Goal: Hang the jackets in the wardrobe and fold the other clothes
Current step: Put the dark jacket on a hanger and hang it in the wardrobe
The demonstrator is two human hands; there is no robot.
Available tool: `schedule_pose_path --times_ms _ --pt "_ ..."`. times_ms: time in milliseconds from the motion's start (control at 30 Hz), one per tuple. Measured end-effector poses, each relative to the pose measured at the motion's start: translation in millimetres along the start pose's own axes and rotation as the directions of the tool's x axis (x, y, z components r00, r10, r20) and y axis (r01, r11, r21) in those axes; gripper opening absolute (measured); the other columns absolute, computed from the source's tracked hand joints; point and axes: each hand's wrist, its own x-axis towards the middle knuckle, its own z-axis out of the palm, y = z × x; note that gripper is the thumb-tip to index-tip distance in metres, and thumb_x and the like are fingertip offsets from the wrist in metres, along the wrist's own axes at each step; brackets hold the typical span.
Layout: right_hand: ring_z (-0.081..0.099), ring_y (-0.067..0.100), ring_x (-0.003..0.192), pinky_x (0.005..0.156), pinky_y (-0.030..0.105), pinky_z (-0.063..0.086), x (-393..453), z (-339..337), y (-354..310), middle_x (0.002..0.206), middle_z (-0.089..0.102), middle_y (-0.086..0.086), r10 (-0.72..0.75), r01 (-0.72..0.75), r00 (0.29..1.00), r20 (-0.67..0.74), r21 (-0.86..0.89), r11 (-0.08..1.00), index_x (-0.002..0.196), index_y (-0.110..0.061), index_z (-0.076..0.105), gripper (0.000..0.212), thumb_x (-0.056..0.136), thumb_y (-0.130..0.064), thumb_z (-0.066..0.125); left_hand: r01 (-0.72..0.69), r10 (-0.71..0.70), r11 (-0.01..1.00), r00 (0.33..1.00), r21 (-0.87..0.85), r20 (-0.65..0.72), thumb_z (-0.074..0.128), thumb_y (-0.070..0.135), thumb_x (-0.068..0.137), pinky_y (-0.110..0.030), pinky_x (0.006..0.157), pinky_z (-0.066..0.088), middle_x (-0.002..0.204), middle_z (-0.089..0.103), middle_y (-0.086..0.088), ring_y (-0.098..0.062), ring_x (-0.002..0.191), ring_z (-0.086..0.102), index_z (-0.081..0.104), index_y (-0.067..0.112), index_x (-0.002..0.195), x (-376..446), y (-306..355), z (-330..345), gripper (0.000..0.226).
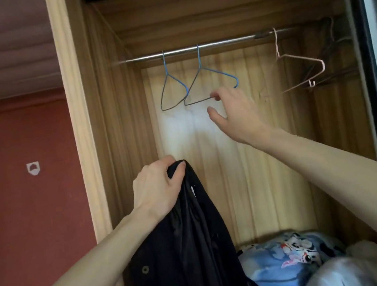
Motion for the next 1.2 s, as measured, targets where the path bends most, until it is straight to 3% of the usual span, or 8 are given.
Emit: schedule_pose_path --times_ms 300,400,567,667,767,867,967,1200 --pt "0.060 0.038 0.115 0.091 0.046 0.052 102.4 20.8 -34.3 0.129 0.062 0.016 0.281 -0.292 0.948 0.149 0.059 0.954 0.140 -0.007 0.044 0.053 0.103 -0.044 0.054 -0.077 0.078 0.993 0.997 0.085 -0.006 0.053 0.046 0.104 -0.036 0.065 0.051 0.061 0.056 0.005 -0.019 0.064 0.056 0.050 0.023 0.072 39.2 0.5 -18.5 0.039" --pt "0.058 0.033 0.105 0.075 0.036 0.048 127.0 33.4 -41.2 0.138 0.059 0.015 0.337 -0.371 0.914 0.228 0.128 0.920 0.149 -0.006 0.039 0.060 0.105 -0.045 0.052 -0.103 0.108 0.984 0.994 0.144 -0.026 0.051 0.046 0.105 -0.040 0.068 0.053 0.066 0.059 0.004 -0.023 0.067 0.057 0.052 0.022 0.076 48.7 3.4 -20.2 0.038" --pt "0.061 0.035 0.121 0.085 0.033 0.046 162.1 50.7 -40.2 0.137 0.060 0.019 0.359 -0.451 0.872 0.333 0.260 0.854 0.140 0.003 0.053 0.046 0.104 -0.024 0.061 -0.110 0.132 0.965 0.988 0.237 -0.077 0.049 0.047 0.106 -0.044 0.068 0.052 0.066 0.055 0.009 -0.027 0.070 0.055 0.043 0.029 0.073 71.9 8.2 -24.3 0.038" --pt "0.063 0.028 0.090 0.071 0.028 0.052 174.2 62.0 -32.1 0.121 0.067 0.016 0.340 -0.478 0.829 0.444 0.247 0.843 0.136 0.008 0.055 0.036 0.106 -0.011 0.054 -0.098 0.139 0.950 0.983 0.297 -0.122 0.048 0.048 0.107 -0.044 0.067 0.054 0.067 0.056 0.008 -0.027 0.070 0.059 0.047 0.026 0.078 82.4 7.1 -24.8 0.037" --pt "0.053 0.021 0.067 0.036 0.018 0.047 184.0 79.7 -18.9 0.112 0.058 0.013 0.261 -0.487 0.810 0.525 0.356 0.797 0.130 0.000 0.056 0.030 0.099 0.003 0.056 -0.087 0.145 0.928 0.980 0.362 -0.137 0.047 0.050 0.107 -0.043 0.065 0.054 0.065 0.054 0.010 -0.025 0.069 0.060 0.049 0.027 0.081 85.3 5.7 -21.9 0.035" --pt "0.070 0.025 0.080 0.058 0.028 0.049 189.2 104.9 -15.5 0.104 0.068 0.018 0.319 -0.499 0.830 0.458 0.352 0.792 0.101 0.000 0.056 0.012 0.095 0.010 0.055 -0.067 0.139 0.903 0.980 0.423 -0.142 0.046 0.051 0.106 -0.040 0.062 0.052 0.064 0.055 0.010 -0.021 0.065 0.060 0.051 0.025 0.082 84.9 2.0 -19.2 0.036" --pt "0.066 0.031 0.093 0.072 0.035 0.047 192.3 121.8 -12.7 0.101 0.065 0.015 0.342 -0.463 0.876 0.340 0.395 0.794 0.090 -0.006 0.058 0.011 0.090 0.005 0.059 -0.052 0.132 0.887 0.981 0.459 -0.145 0.046 0.051 0.106 -0.035 0.056 0.047 0.061 0.055 0.009 -0.012 0.059 0.056 0.049 0.026 0.080 82.5 -0.7 -15.0 0.037" --pt "0.065 0.038 0.119 0.082 0.034 0.042 187.3 143.1 1.6 0.128 0.069 0.016 0.359 -0.402 0.916 0.180 0.430 0.808 0.122 -0.009 0.069 0.025 0.102 -0.014 0.055 0.037 0.039 0.867 0.989 0.496 -0.141 0.045 0.052 0.106 -0.038 0.059 0.051 0.061 0.058 0.009 -0.014 0.059 0.058 0.048 0.027 0.080 62.3 -13.6 -7.0 0.036"
